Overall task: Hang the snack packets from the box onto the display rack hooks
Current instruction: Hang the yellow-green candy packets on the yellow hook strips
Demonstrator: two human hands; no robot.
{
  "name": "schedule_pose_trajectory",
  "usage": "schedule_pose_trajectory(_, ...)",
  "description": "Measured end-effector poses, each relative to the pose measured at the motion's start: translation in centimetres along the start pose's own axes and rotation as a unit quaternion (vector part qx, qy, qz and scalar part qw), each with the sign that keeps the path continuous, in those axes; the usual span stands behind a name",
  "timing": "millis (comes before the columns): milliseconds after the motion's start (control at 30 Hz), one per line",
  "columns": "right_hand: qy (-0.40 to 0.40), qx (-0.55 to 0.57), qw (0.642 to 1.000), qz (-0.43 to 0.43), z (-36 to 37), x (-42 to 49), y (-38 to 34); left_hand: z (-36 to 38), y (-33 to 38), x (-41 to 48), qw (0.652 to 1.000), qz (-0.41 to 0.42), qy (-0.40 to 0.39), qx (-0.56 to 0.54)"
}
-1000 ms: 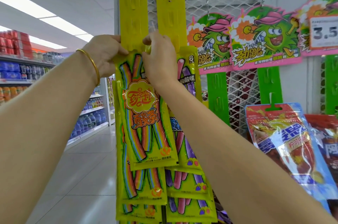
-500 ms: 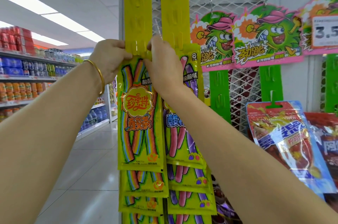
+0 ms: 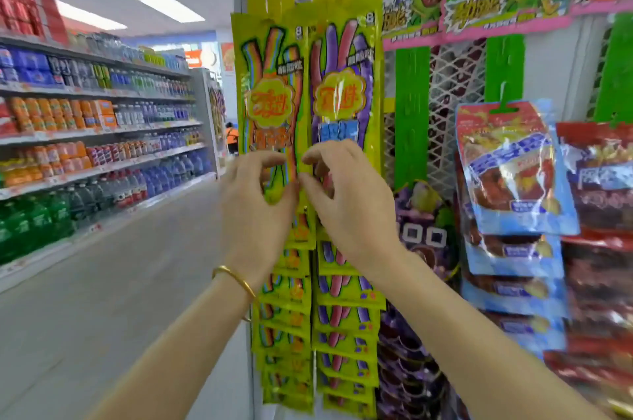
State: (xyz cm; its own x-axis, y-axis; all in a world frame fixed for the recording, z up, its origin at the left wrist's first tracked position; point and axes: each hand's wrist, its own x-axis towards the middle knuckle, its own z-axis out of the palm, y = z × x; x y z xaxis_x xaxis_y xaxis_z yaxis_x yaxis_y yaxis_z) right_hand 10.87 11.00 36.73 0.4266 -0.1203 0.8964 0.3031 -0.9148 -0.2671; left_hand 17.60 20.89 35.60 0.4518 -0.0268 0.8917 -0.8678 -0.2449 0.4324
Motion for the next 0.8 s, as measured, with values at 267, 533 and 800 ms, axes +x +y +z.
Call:
schedule_pose_trajectory(267, -0.421, 0.013, 0.869, 0.259, 5.3, -31.7, 9.1, 0.6, -7.2, -28.4, 0.852, -0.247, -0.453, 0.094)
schedule_pose_trajectory(533, -0.623, 0.050, 0.629, 0.462, 13.0, -52.5, 12.8, 1.1, -12.0, -37.2, 0.705, -0.296, -0.625, 0.157)
schedule_pose_trajectory(800, -0.527, -0.030, 0.505, 0.683, 19.3, -60.0, 11.8, -0.3, -15.0, -37.8, 0.699, -0.366, -0.594, 0.155)
